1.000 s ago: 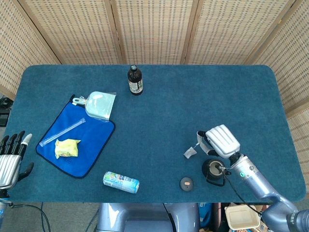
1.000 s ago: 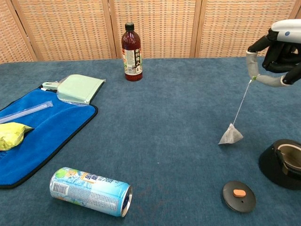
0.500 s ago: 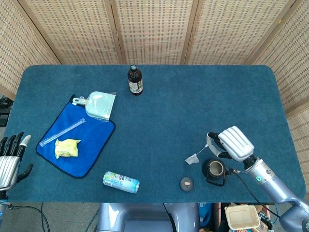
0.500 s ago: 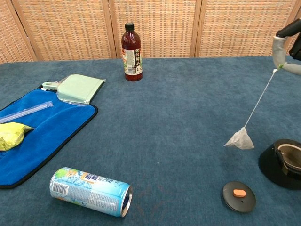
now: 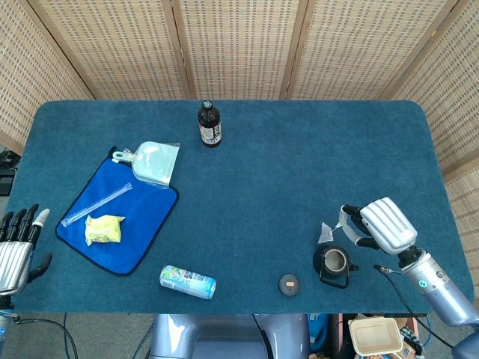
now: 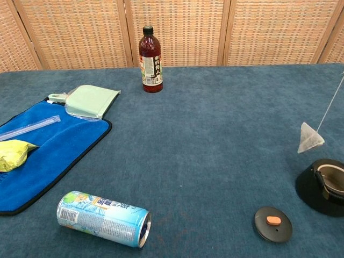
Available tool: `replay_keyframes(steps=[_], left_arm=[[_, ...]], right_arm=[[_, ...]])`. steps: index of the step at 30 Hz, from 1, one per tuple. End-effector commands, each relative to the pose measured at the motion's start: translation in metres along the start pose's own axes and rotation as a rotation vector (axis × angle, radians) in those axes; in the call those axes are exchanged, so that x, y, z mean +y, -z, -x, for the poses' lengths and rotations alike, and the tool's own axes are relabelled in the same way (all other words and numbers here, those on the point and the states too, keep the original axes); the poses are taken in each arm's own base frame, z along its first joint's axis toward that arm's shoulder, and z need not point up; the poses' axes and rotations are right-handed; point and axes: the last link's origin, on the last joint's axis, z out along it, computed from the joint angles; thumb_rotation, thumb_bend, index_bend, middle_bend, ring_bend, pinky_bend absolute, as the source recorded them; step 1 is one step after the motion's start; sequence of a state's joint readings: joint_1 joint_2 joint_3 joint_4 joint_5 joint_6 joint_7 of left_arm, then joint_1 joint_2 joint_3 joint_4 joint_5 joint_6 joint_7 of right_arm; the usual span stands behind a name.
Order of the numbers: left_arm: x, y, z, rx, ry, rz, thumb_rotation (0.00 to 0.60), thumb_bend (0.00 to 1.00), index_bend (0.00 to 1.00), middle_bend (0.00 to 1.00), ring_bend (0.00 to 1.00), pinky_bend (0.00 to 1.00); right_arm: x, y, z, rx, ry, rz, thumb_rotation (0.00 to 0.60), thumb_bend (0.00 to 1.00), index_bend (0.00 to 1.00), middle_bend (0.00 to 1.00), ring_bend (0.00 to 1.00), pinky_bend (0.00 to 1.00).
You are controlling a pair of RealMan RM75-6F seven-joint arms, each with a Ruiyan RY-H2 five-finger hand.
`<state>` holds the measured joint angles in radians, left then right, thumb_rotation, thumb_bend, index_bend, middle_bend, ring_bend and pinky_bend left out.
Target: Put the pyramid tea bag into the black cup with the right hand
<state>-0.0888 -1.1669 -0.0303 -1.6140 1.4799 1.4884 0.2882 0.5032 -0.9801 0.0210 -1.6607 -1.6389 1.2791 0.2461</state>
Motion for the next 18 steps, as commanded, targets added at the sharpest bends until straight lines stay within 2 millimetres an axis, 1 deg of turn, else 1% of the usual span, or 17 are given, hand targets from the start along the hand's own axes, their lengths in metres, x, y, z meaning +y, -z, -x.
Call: replay_keyframes(steps=[1,6,18], left_arm=[[0.0,0.0,0.0,0.001,-0.001,0.0,0.6,0.35,0.0,0.0,0.0,0.0],[0.001,-0.001,-0.001,0.001,-0.002,0.0,0.6,0.35,0.0,0.0,0.0,0.0],[0.004,-0.002,-0.001,0.001,-0.003,0.009,0.6,0.35,0.0,0.0,0.0,0.0]], right_arm=[[0.003,0.003,-0.003,0.01,-0.004,0.009,0.6,0.64,0.69,1.0,1.0,1.0],[0.008,0.012,-0.005,0.015,-0.003,0.025,0.6,0.65,0.7,1.0,1.0,1.0],[0.015,0.03,-0.003,0.01,-0.01,0.046,0.6,0.67,0.71,1.0,1.0,1.0]])
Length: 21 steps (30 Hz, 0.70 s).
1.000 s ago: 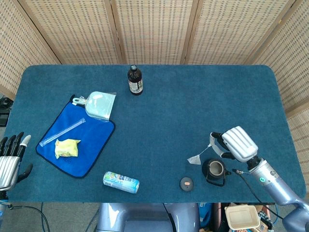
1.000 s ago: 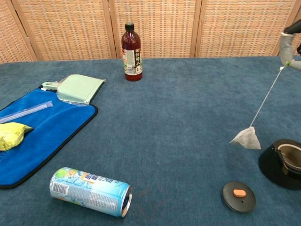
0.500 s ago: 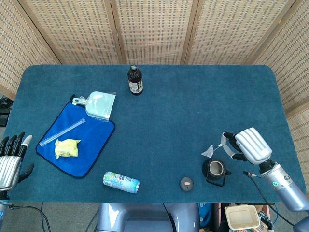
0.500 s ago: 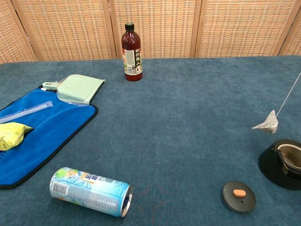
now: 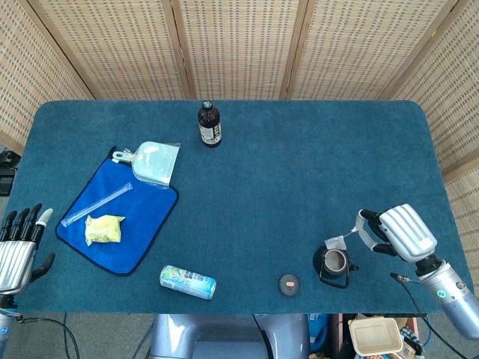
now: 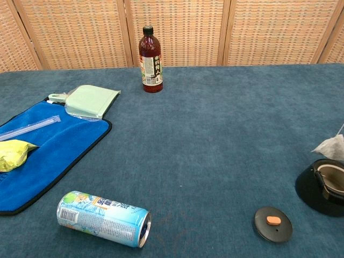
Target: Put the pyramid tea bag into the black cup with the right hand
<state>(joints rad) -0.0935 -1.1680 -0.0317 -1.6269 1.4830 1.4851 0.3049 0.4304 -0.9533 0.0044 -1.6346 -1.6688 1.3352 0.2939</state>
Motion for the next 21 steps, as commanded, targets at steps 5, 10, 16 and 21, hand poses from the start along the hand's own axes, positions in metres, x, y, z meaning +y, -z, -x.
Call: replay_keyframes(steps=[5,10,16,21], left_arm=[[0.001,-0.001,0.0,-0.004,-0.003,0.002,0.6,0.35,0.0,0.0,0.0,0.0],[0.003,-0.001,0.0,-0.001,-0.004,0.006,0.6,0.35,0.0,0.0,0.0,0.0],[0.004,-0.001,-0.001,-0.001,-0.004,0.008,0.6,0.35,0.0,0.0,0.0,0.0],[0.005,-0.001,-0.001,-0.002,-0.004,0.01,0.6,0.35,0.0,0.0,0.0,0.0]], right_arm=[[0.005,0.008,0.001,0.003,-0.008,0.014,0.6,0.67,0.71,1.0,1.0,1.0],[0.007,0.014,0.0,0.01,-0.012,0.02,0.6,0.67,0.71,1.0,1.0,1.0],[0.008,0.019,0.001,0.005,-0.013,0.026,0.6,0.67,0.71,1.0,1.0,1.0],[0.008,0.022,0.004,0.001,-0.018,0.031,0.6,0.67,0.71,1.0,1.0,1.0]])
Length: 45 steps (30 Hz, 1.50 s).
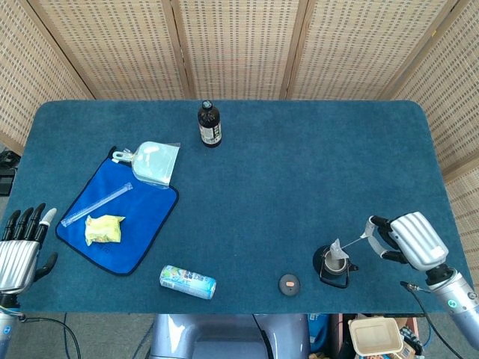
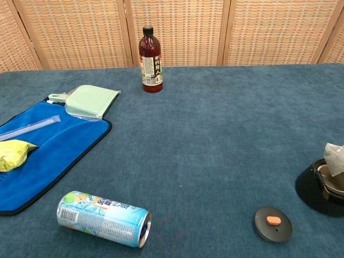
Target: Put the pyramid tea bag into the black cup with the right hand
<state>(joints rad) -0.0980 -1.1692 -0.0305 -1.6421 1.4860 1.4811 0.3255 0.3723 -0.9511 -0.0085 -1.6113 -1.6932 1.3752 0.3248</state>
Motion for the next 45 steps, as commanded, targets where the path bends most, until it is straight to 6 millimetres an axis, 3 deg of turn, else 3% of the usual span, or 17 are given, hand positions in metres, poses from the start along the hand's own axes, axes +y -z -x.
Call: replay_keyframes(steps=[1,18,34,45], left_arm=[[0.0,0.0,0.0,0.0,0.0,0.0,0.6,0.35,0.0,0.0,0.0,0.0],[0.001,0.0,-0.001,-0.002,0.0,0.002,0.6,0.35,0.0,0.0,0.0,0.0],[-0.002,0.001,0.001,-0.009,0.001,-0.008,0.6,0.35,0.0,0.0,0.0,0.0],[-0.006,0.003,0.005,-0.017,0.004,-0.02,0.6,0.35,0.0,0.0,0.0,0.0]], right_arm=[[0.001,0.001,0.002,-0.002,-0.004,0.003,0.6,0.67,0.71,1.0,1.0,1.0],[0.004,0.009,0.018,-0.054,-0.01,0.014,0.6,0.67,0.71,1.0,1.0,1.0],[-0.001,-0.005,0.046,-0.178,0.059,0.003,0.6,0.67,0.71,1.0,1.0,1.0],[0.001,-0.027,0.047,-0.165,0.09,0.054,0.6,0.67,0.67,1.0,1.0,1.0]])
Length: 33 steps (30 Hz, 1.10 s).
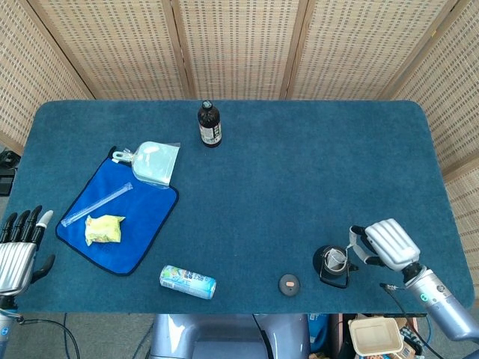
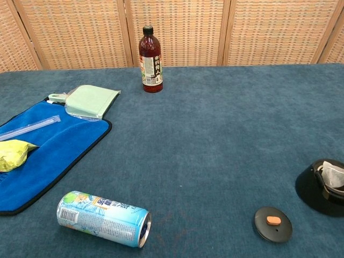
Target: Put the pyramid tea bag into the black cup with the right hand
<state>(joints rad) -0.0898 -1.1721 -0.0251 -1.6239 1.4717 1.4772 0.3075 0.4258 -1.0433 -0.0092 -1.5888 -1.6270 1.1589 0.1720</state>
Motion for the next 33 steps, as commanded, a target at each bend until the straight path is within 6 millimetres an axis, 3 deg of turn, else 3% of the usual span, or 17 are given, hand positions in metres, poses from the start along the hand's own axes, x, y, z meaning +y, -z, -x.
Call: replay_keyframes(steps=[1,8,14,17,19,24,26,31,33], left_arm=[[-0.001,0.0,0.0,0.0,0.0,-0.001,0.6,0.35,0.0,0.0,0.0,0.0],[-0.002,0.001,0.002,-0.006,0.001,-0.006,0.6,0.35,0.0,0.0,0.0,0.0],[-0.003,0.001,0.002,-0.006,0.0,-0.01,0.6,0.35,0.0,0.0,0.0,0.0],[-0.004,0.001,0.003,-0.009,-0.001,-0.011,0.6,0.35,0.0,0.0,0.0,0.0],[-0.004,0.001,0.003,-0.009,-0.002,-0.011,0.6,0.35,0.0,0.0,0.0,0.0],[-0.004,0.0,0.002,-0.007,-0.003,-0.011,0.6,0.35,0.0,0.0,0.0,0.0],[-0.004,0.0,0.002,-0.005,-0.003,-0.01,0.6,0.35,0.0,0.0,0.0,0.0],[-0.003,-0.001,-0.002,0.006,-0.007,-0.006,0.6,0.35,0.0,0.0,0.0,0.0],[-0.003,0.0,-0.002,0.006,-0.008,-0.006,0.6,0.35,0.0,0.0,0.0,0.0]], right_arm=[[0.0,-0.008,-0.002,0.02,0.01,0.019,0.6,0.67,0.67,1.0,1.0,1.0],[0.003,-0.024,-0.007,0.032,0.046,0.075,0.6,0.67,0.61,0.99,1.0,1.0],[0.0,-0.031,-0.006,-0.024,0.074,0.106,0.573,0.67,0.41,0.98,1.0,1.0],[-0.001,-0.032,-0.005,-0.048,0.077,0.112,0.427,0.67,0.32,0.98,1.0,1.0],[-0.001,-0.032,-0.005,-0.058,0.077,0.115,0.364,0.67,0.29,0.98,1.0,1.0],[-0.001,-0.031,-0.006,-0.076,0.08,0.115,0.309,0.67,0.25,0.99,1.0,1.0],[-0.001,-0.03,-0.008,-0.086,0.08,0.115,0.256,0.67,0.22,0.99,1.0,1.0],[-0.002,-0.029,-0.015,-0.124,0.09,0.111,0.026,0.67,0.13,1.0,1.0,1.0],[-0.002,-0.029,-0.016,-0.125,0.091,0.113,0.002,0.67,0.12,1.0,1.0,1.0]])
